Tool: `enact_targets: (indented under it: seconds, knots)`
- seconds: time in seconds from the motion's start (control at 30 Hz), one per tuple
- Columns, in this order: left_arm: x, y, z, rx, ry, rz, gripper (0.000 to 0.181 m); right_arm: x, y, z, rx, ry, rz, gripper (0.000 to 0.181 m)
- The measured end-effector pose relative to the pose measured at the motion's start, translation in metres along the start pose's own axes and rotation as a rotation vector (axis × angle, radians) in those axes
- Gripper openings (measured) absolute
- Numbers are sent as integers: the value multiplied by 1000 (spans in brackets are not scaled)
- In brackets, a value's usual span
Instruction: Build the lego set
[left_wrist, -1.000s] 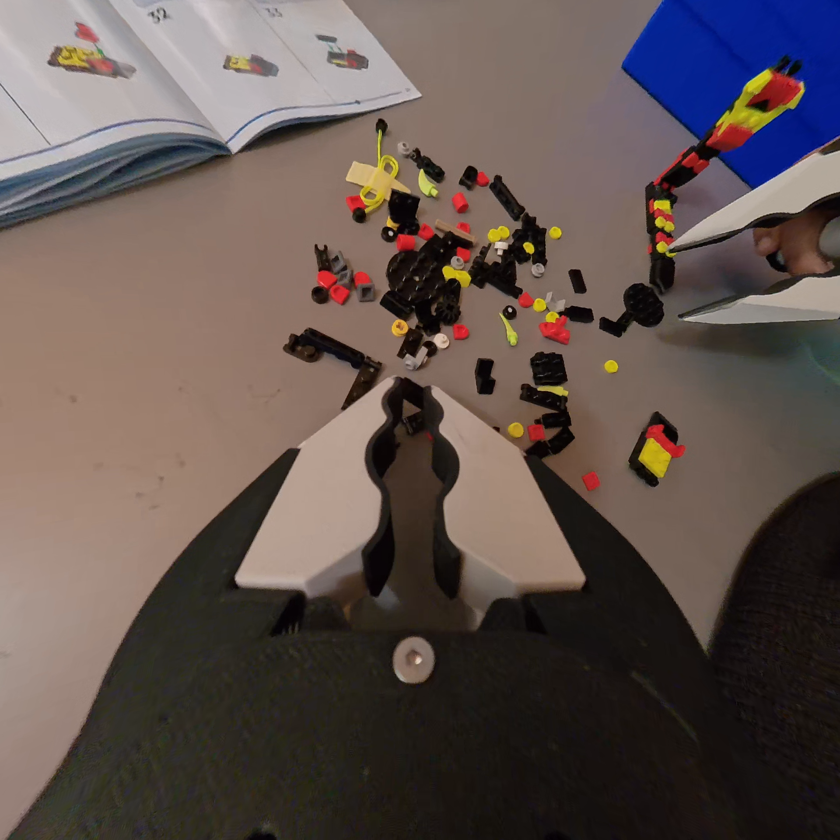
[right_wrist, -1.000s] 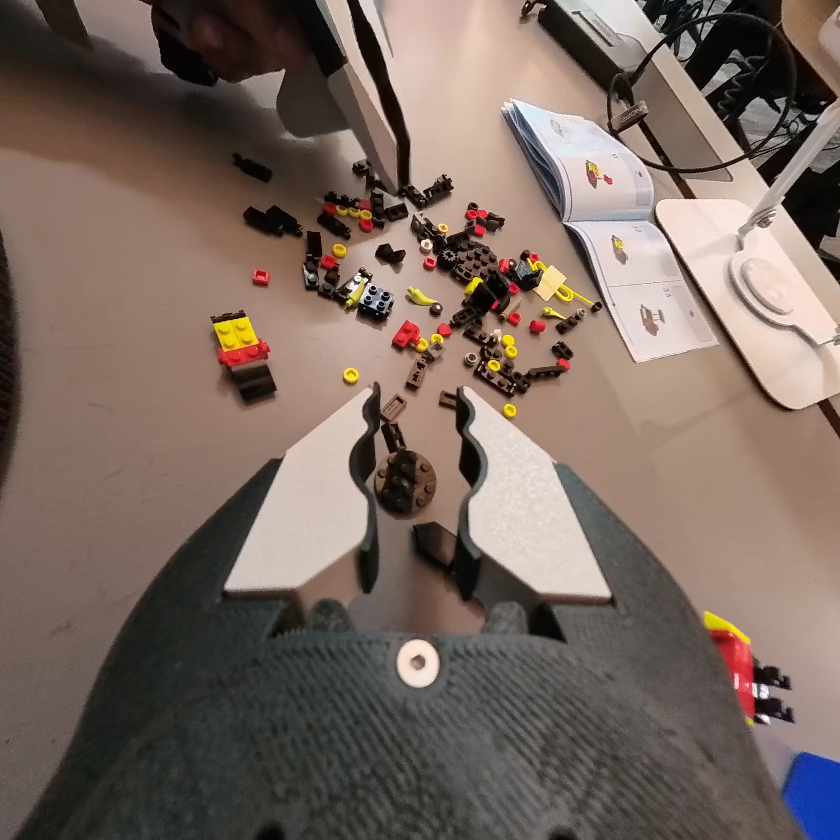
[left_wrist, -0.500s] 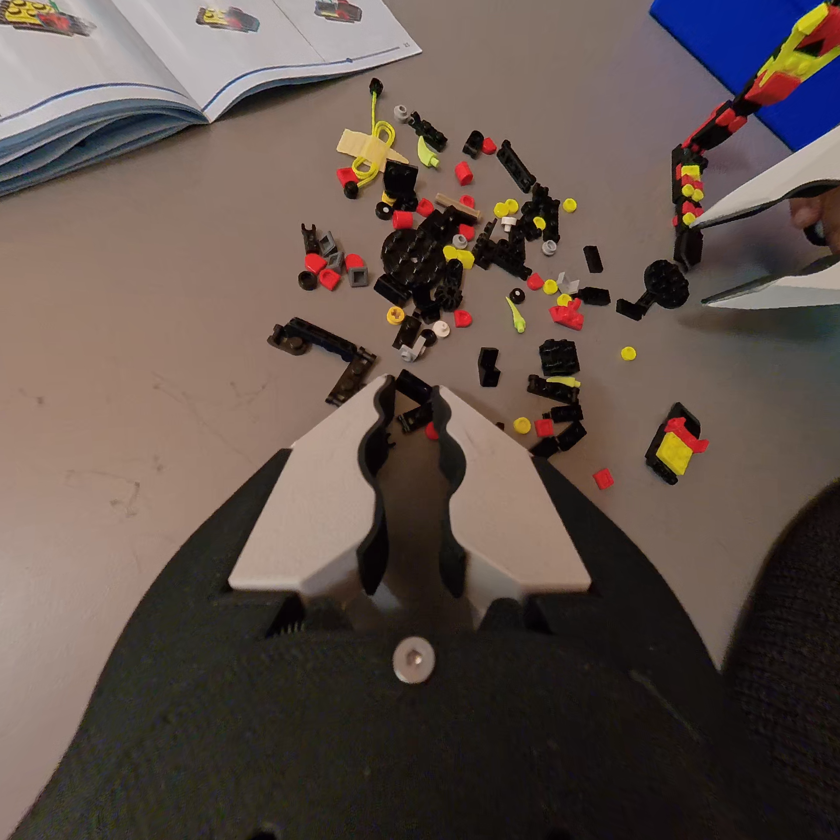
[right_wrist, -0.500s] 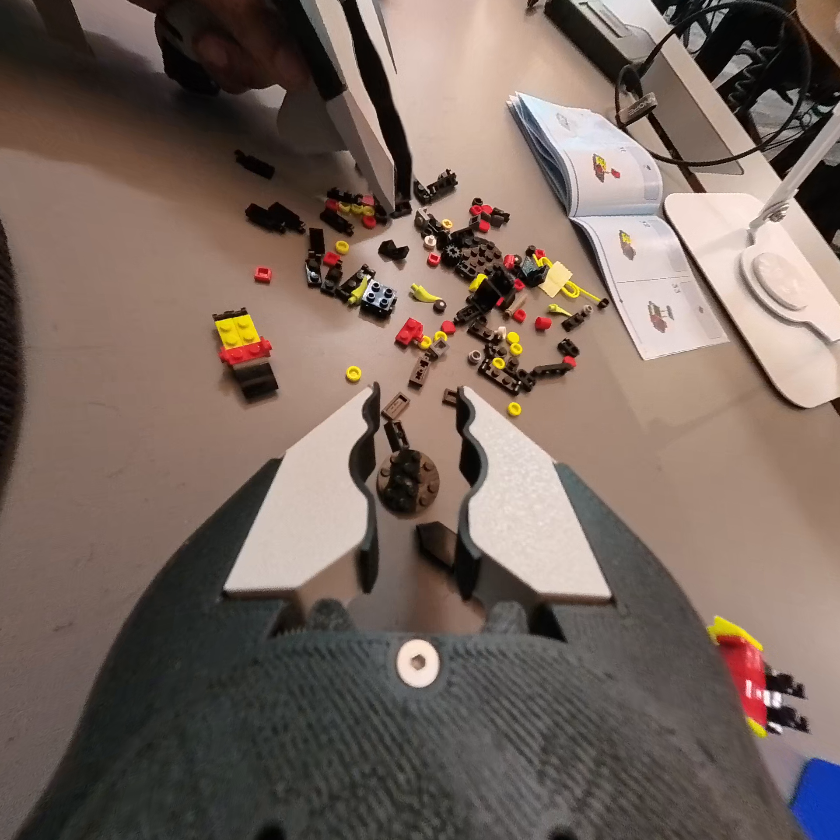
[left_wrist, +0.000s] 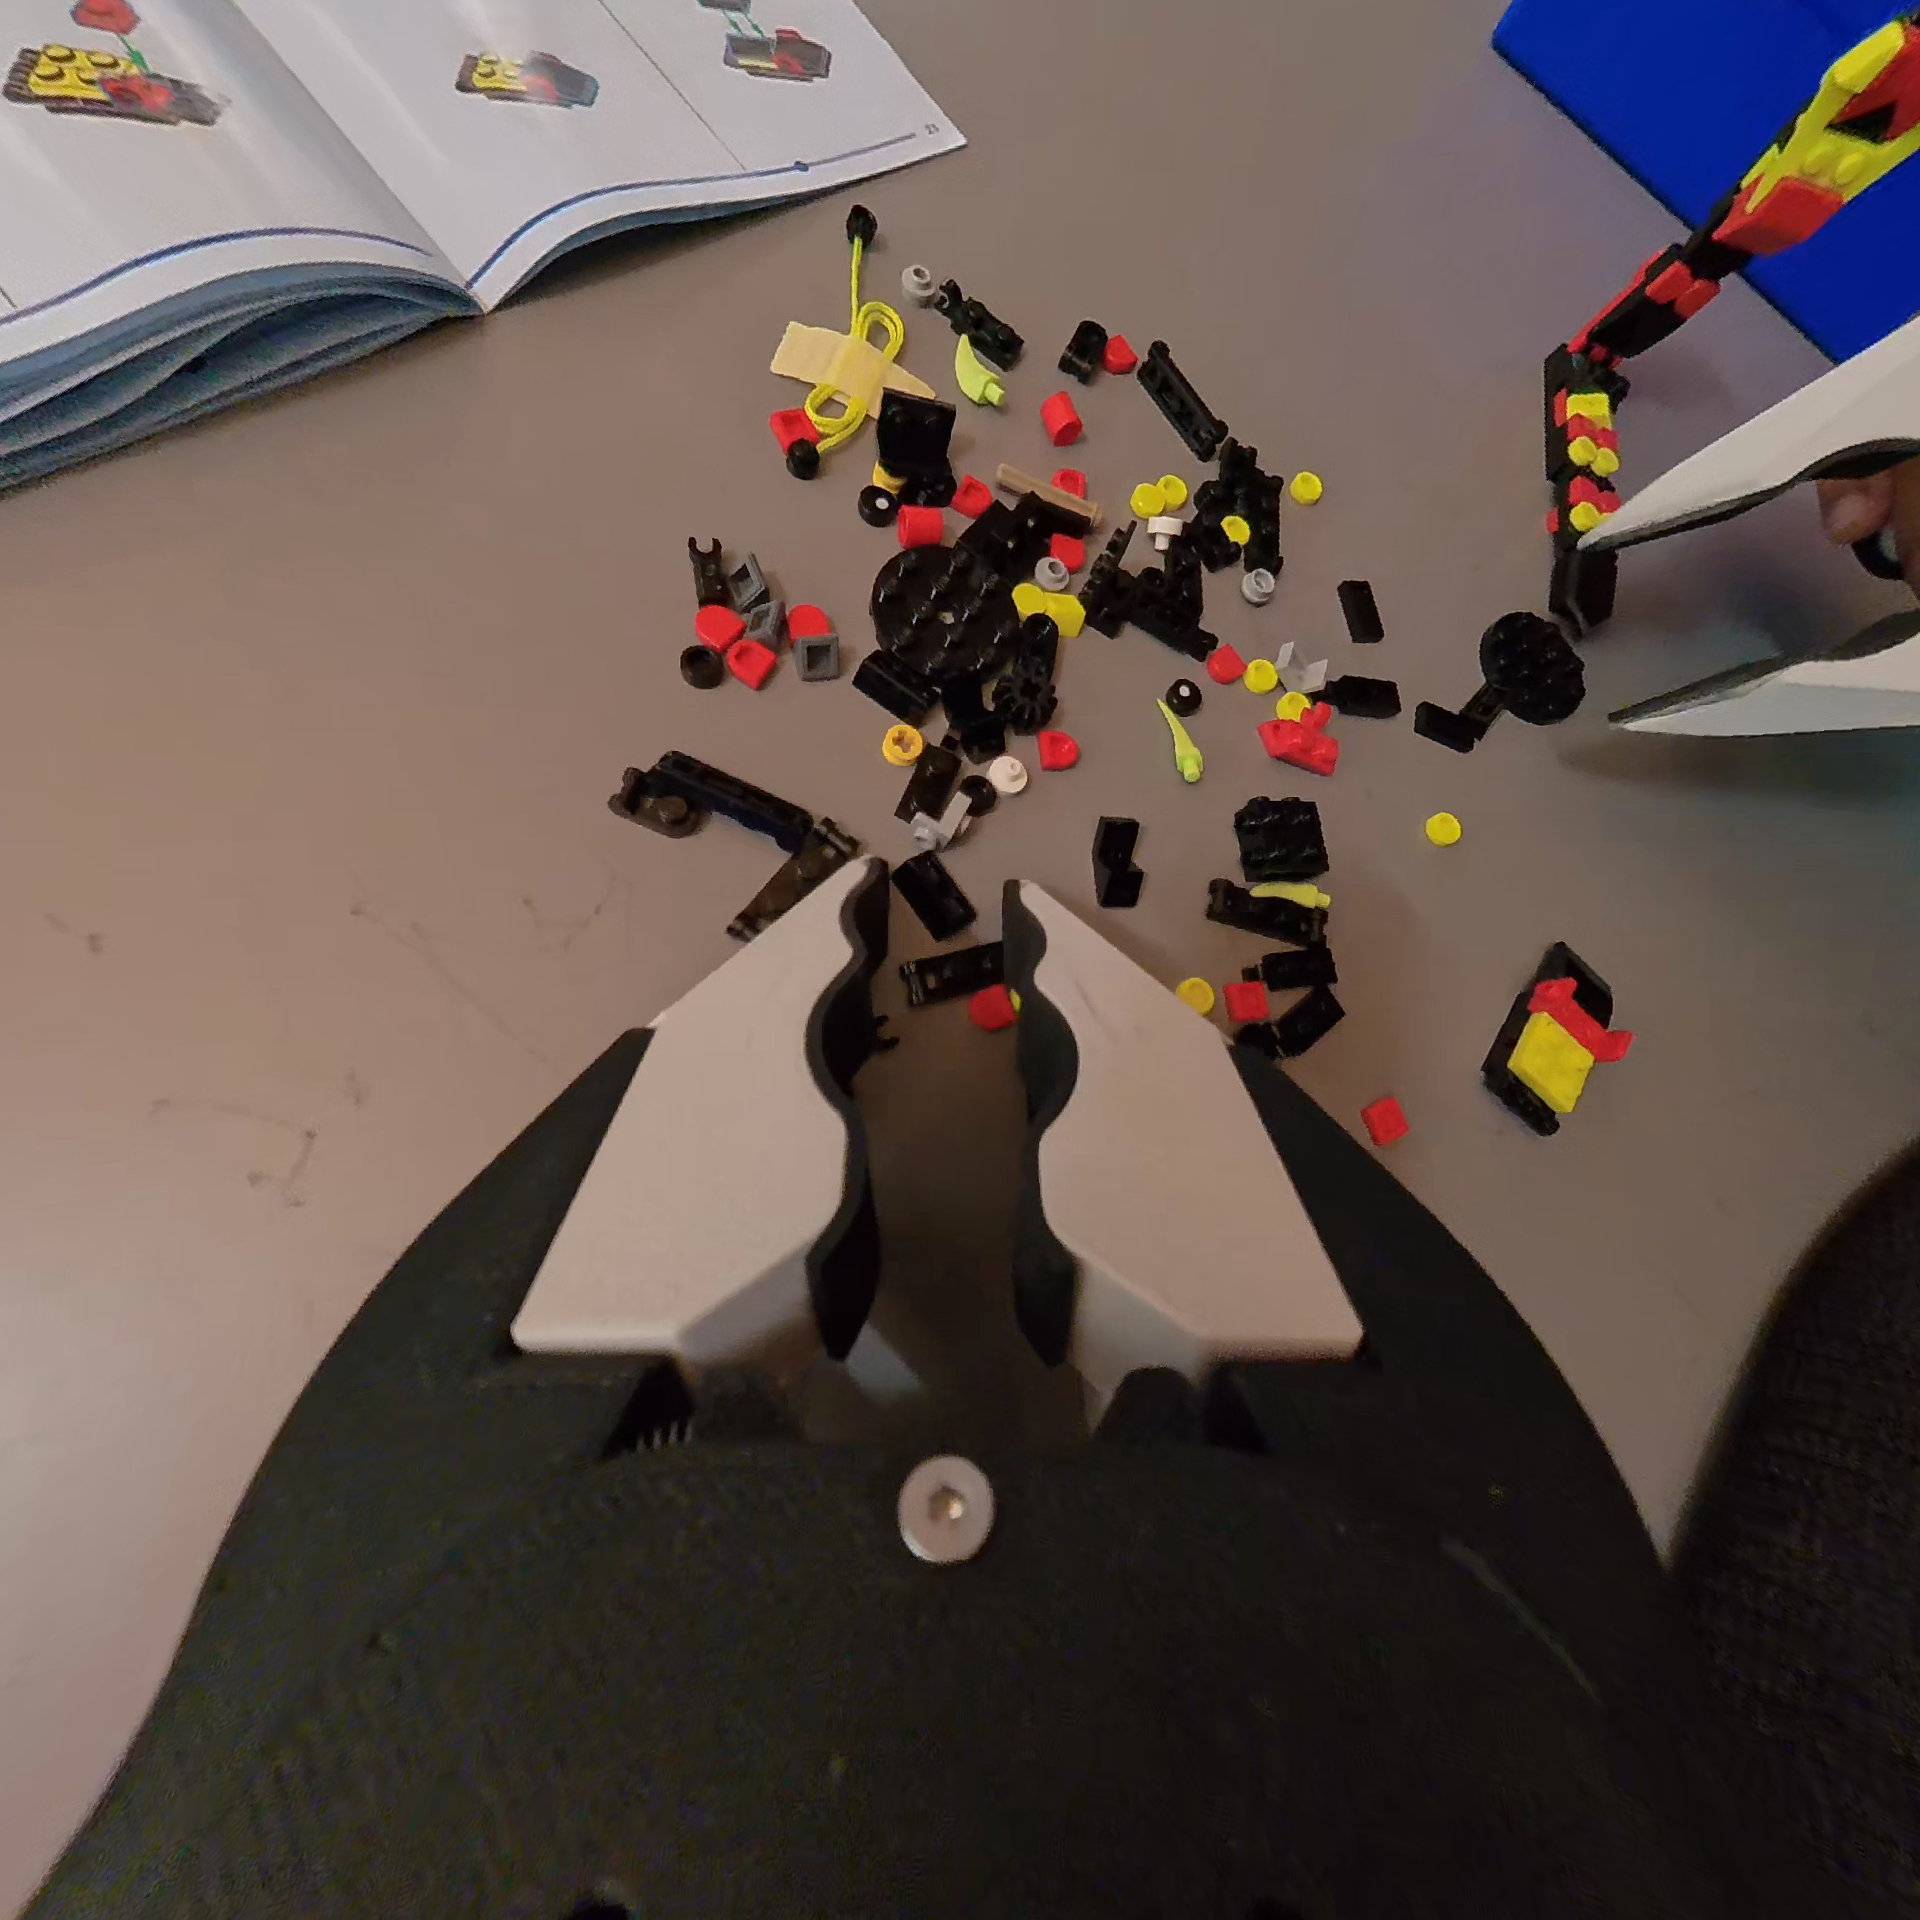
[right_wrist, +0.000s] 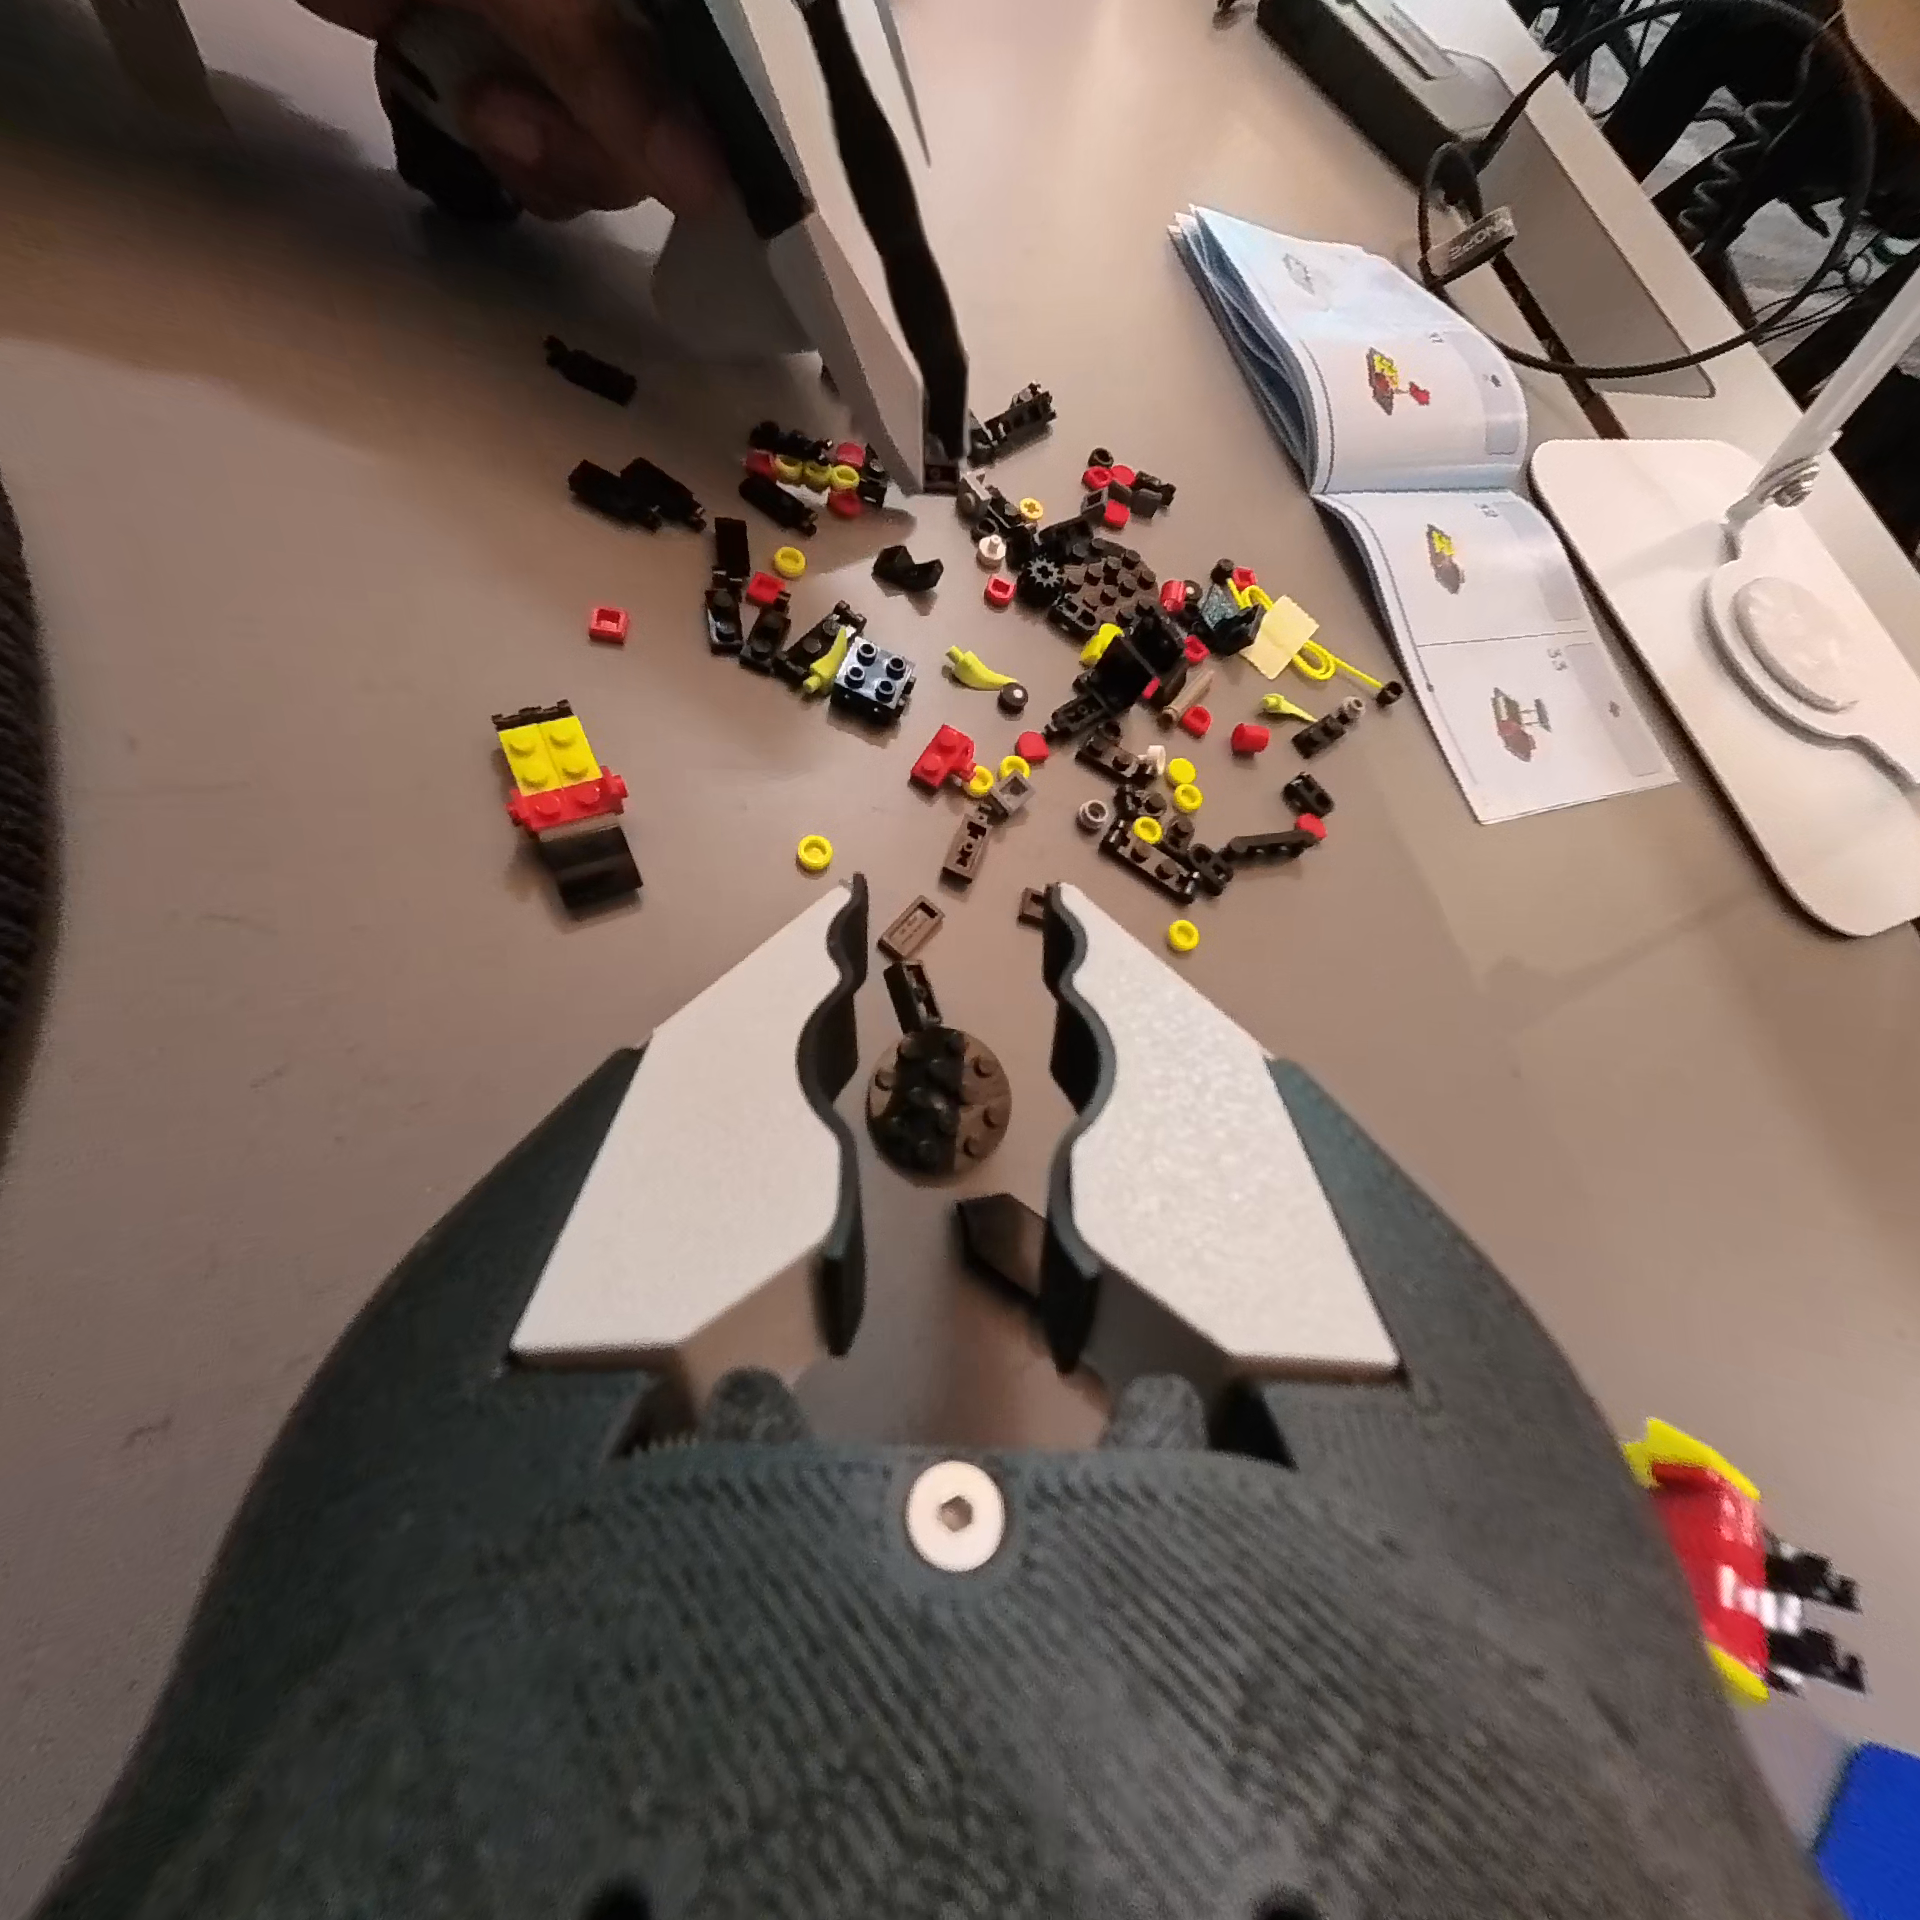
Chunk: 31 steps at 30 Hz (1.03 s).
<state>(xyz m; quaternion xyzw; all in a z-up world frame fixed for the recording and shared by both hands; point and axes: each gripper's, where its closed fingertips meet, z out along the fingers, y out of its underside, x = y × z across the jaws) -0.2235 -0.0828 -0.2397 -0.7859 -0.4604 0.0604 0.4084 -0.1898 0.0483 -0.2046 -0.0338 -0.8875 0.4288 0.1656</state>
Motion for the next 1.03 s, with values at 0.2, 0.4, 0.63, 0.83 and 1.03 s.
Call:
enact_targets:
  seconds: [0.2,0.4,0.63,0.83,1.03]
  knots:
    - [-1,2,1,-12,-39,30,9,0,0,1,-2,0,0,32]
    - [-1,2,-1,-15,-29,19,5,0,1,1,-5,1,-5,32]
    - [6,-2,-4,12,12,27,4,0,0,0,-3,3,-7,32]
    - [37,-19,-14,120,153,92,4,0,0,0,-1,2,-6,32]
    - [89,-48,-36,234,630,-352,4,-11,-24,-3,116,-56,15,32]
